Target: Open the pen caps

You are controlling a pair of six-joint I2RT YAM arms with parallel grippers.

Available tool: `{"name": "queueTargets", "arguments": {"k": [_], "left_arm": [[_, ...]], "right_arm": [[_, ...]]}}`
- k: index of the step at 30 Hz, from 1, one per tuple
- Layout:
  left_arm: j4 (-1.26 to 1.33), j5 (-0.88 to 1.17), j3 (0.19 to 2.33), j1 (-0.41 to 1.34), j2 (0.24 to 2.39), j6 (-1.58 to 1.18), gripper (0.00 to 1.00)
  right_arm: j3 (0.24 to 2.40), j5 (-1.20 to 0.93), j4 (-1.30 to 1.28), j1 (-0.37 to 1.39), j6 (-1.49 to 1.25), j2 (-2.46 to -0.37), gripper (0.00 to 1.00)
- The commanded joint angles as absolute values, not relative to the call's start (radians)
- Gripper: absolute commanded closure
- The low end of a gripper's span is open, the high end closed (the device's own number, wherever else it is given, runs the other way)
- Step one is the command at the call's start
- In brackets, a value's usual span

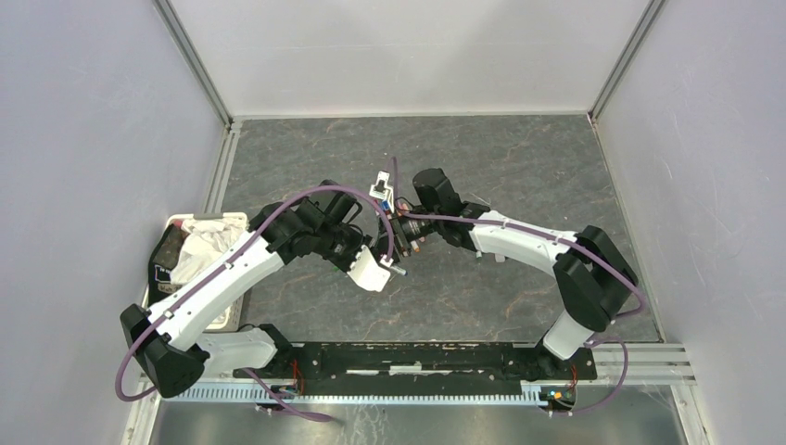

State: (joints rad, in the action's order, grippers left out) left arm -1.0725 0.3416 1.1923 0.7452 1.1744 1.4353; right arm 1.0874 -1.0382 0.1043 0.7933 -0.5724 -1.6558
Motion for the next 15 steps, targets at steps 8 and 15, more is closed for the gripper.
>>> {"name": "queueTargets", "arguments": {"k": [8, 15], "left_arm": [[-0.997, 0.295, 1.184, 0.755, 1.161, 1.376, 0.98], [-0.975, 0.265, 1.15, 0.755, 1.156, 1.394, 0.7]], "right_arm": [[1.116, -1.091, 0.127, 0.806, -0.561, -1.656, 0.79], [1.132, -1.089, 0.101, 0.805, -0.565, -1.647, 1.0]]}}
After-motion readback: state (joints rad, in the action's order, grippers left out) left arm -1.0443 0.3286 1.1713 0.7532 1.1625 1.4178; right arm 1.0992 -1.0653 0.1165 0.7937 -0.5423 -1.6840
